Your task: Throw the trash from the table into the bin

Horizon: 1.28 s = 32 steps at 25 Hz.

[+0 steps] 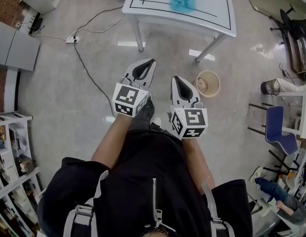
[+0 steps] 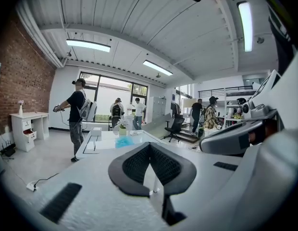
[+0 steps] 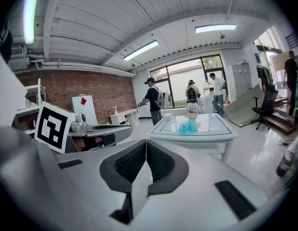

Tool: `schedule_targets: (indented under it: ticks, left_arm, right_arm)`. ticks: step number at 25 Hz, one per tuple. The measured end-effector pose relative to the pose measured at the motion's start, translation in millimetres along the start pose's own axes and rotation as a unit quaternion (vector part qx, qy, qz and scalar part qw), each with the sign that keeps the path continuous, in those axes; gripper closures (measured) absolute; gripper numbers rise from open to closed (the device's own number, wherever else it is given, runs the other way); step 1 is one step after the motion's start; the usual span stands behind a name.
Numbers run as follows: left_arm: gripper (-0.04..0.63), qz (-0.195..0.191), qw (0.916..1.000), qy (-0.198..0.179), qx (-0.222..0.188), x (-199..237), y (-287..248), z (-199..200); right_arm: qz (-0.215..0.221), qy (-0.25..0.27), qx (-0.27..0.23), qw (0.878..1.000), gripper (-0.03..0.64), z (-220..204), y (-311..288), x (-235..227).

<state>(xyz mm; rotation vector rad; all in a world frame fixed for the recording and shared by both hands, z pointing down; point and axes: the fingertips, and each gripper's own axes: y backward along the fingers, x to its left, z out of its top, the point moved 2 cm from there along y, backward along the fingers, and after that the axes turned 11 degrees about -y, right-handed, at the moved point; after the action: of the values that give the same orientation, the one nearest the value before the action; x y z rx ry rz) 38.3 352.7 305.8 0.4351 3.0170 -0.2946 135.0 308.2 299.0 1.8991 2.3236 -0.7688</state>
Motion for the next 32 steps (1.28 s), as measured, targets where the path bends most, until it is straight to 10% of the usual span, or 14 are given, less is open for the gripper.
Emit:
schedule_targets:
  ticks: [32]
  left_arm:
    - [0.589,-0.052,0.9984,0.021,-0.006,152,-135,-10]
  right_arm:
    - [-0.060,0.003,0.002,0.998,0.606,79,-184,-28]
